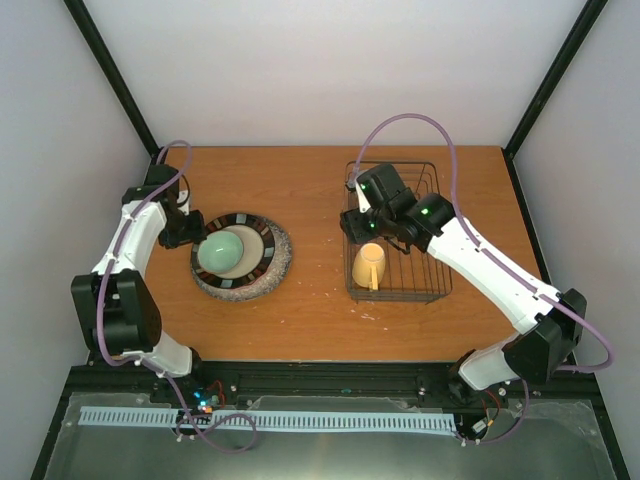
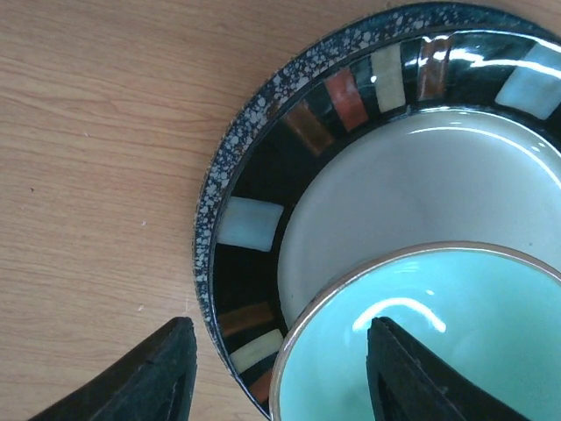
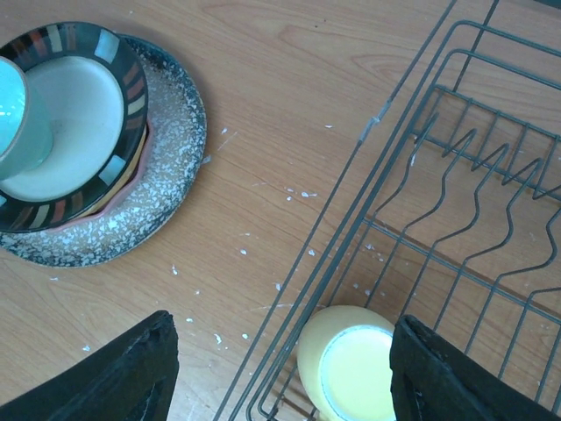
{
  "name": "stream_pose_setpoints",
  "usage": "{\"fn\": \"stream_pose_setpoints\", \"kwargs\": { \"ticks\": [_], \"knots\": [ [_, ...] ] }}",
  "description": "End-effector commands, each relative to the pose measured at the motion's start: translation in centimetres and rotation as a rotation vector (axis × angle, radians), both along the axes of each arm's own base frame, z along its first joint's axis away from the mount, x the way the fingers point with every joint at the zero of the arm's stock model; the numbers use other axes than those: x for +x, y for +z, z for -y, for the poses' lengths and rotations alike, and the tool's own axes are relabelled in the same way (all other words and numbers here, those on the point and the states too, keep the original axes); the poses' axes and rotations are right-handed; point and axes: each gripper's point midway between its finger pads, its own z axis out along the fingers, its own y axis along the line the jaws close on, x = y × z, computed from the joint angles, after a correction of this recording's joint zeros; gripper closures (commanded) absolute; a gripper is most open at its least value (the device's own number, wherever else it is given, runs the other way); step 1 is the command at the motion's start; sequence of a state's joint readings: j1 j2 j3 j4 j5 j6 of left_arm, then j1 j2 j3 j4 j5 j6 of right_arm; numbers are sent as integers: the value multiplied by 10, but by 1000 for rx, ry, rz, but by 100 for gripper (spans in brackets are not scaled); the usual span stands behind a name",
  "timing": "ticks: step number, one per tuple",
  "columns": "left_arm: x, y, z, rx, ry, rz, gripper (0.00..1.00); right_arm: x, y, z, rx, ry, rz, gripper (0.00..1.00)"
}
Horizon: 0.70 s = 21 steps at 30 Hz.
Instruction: Load the mixed dishes into the dish rack
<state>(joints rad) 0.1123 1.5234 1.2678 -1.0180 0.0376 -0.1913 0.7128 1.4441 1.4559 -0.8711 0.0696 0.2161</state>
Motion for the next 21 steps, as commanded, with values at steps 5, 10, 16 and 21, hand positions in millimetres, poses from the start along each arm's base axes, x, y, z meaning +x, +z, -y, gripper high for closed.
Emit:
{"fn": "stream_pose_setpoints", "kwargs": {
  "ticks": [5,10,16,21],
  "knots": [
    [6,-16,2,-28,-27,-58,50,8,21,-5,37,14,44,35],
    [6,-26,8,-63,-44,-80,54,10,21,-4,34,12,45,35],
    [6,-36,18,-117,-67,-99,60,10,19,-4,29,12,42,35],
    [7,-42,23,-148,-78,-112,67,10,19,-2,23,8,44,35]
  ]
}}
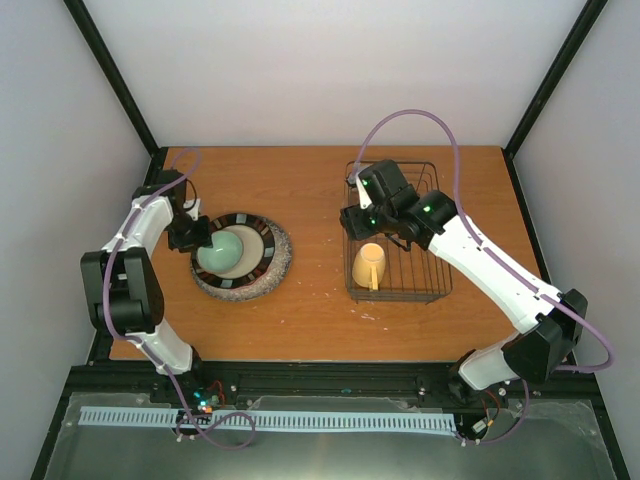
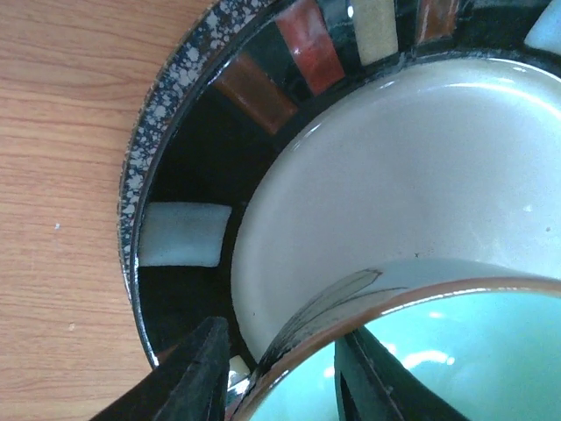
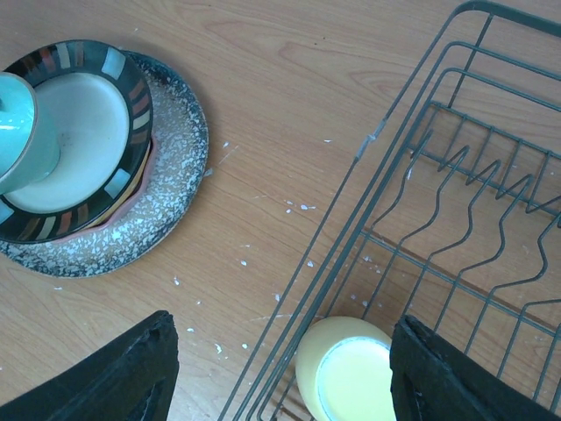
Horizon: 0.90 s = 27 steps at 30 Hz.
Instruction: Load the mixed dishes into the dish rack
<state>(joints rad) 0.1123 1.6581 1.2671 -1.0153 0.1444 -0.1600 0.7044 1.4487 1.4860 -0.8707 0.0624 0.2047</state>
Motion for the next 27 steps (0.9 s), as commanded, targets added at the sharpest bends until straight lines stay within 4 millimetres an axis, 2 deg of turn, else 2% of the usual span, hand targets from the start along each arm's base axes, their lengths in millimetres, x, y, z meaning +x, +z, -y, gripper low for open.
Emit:
{"fn": "stream_pose_setpoints", "kwargs": {
  "ticks": [1,4,9,11,13,20,23,27],
  "knots": [
    [4,-3,6,-47,-22,4,69,5,8,-1,7,3,22,35],
    [5,-5,8,-63,-26,1,74,6,7,0,3,2,21,35],
    [5,-5,14,-94,-43,2,77,6,4,1,-9,4,18,35],
    [6,-6,16,-105,-49,0,84,7,4,2,-12,3,20,35],
    [7,-6,16,-107,-50,5,98,7,2,2,-17,3,18,35],
    [12,7,18,-115,-62,61,99,7,-2,2,-18,3,10,35],
    [19,27,22,-128,-75,143,99,7,-1,2,-16,1,10,35],
    [36,86,45,-242,-141,369,99,8,4,2,-2,0,28,35]
  ]
}}
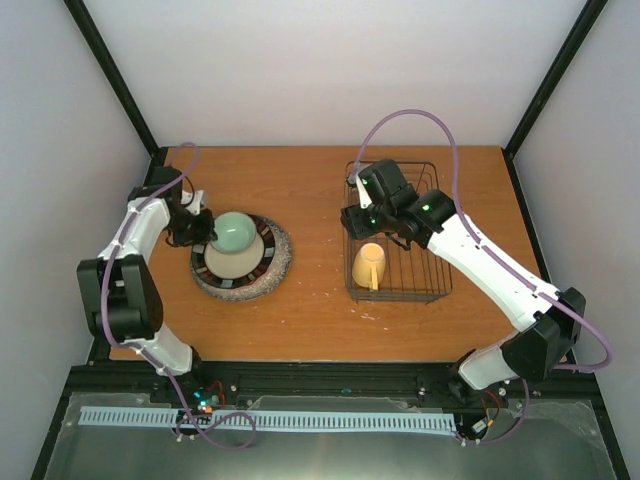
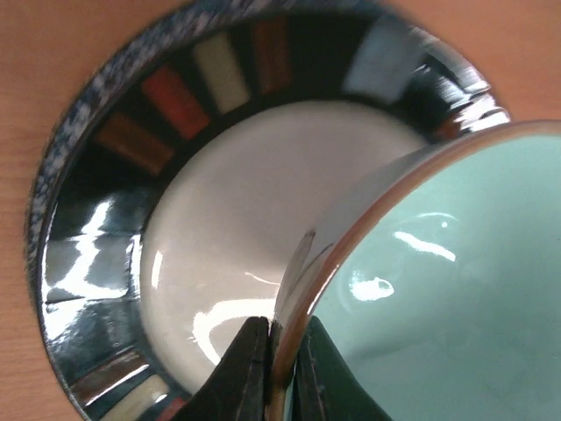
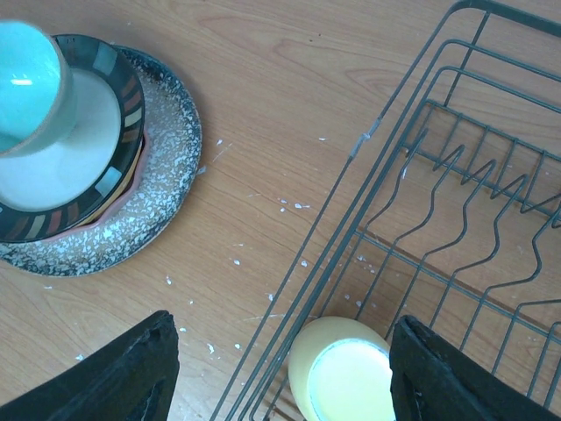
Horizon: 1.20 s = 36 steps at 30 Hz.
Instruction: Load the mixed dishes into the dish rack
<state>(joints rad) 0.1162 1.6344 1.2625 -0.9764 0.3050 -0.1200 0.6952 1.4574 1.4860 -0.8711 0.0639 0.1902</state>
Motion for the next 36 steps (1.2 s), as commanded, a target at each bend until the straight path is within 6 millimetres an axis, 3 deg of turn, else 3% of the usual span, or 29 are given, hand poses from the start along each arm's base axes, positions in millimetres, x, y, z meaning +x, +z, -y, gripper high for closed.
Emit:
{"fn": "stream_pose_setpoints", "kwargs": {
  "ticks": [1,5,7,9,10,11,14,23,26,30,36],
  "knots": [
    [29,89,28,-151,-72,347,99,5,10,-1,19,2,35,35],
    [34,152,62,-365,-169,562,99,7,21,-5,132,25,12,34],
    [30,175,79,-496,-221,641,99,1,33,-15,328,107,-54,33],
    [20,196,98,-630,-289,708,99,1,46,-10,540,153,-104,30],
    [15,206,105,-679,-326,748,99,3,42,0,617,132,-146,29],
    [12,224,112,-714,-383,827,99,4,55,5,739,186,-149,27],
    [-10,250,135,-822,-503,923,99,-5,69,13,961,288,-203,21],
    [-44,285,195,-1050,-803,953,99,-38,97,6,1185,545,-323,11],
    [-53,290,210,-1114,-865,931,99,-50,118,11,1299,635,-302,10],
    [-58,290,224,-1171,-918,921,99,-37,105,7,1317,607,-374,10],
    [-61,293,234,-1250,-959,924,99,-44,105,-1,1288,642,-403,10]
  ]
}}
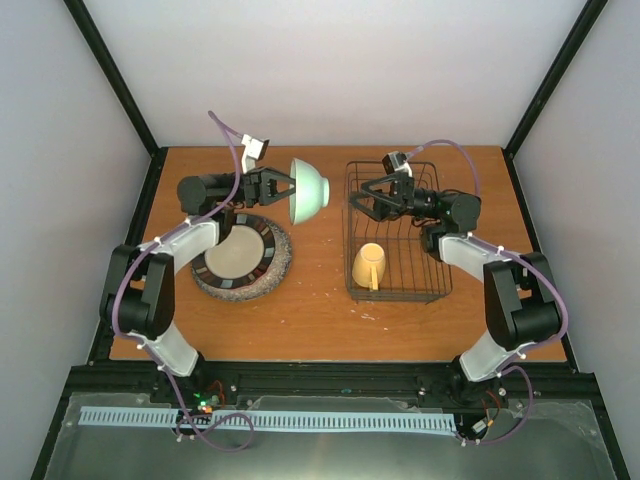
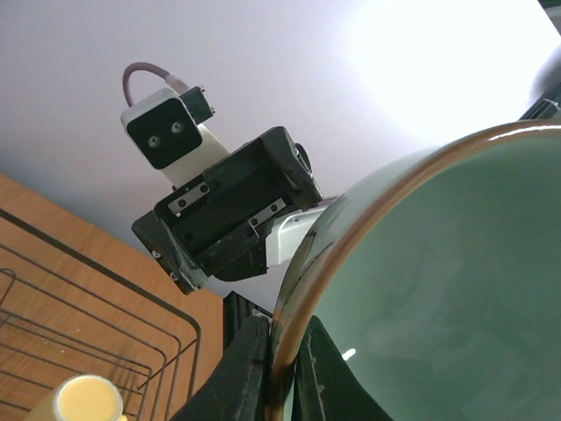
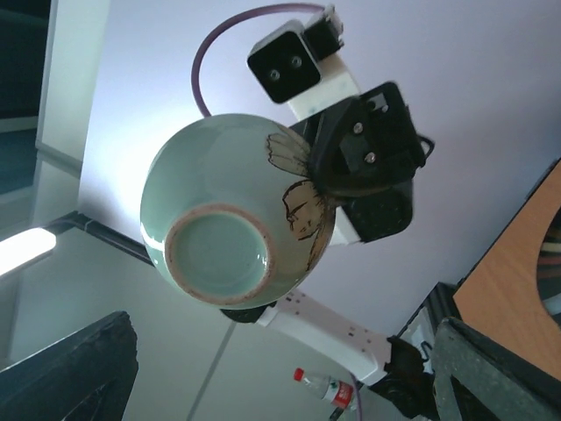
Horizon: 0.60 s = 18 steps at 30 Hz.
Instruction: Load the mixed dishes into the dish rack
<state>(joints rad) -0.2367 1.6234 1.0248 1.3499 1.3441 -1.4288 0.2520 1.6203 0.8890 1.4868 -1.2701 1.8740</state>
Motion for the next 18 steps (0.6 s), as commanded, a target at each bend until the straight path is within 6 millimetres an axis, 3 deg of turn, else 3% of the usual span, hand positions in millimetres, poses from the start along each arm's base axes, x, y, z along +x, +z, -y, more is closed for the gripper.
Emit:
{"fn": "stream_pose_setpoints", "kwargs": {
  "ticks": [1,9,18],
  "knots": [
    [-20,38,2,-105,-52,148,99,-27,22,-2,27,64,132,10],
    [-12,29,24,-105,-105,109,99,-32,22,-16,33,109,132,12],
    [-10,25,27,-96,-110,100,99,-37,23,-26,45,133,136,15]
  ]
}}
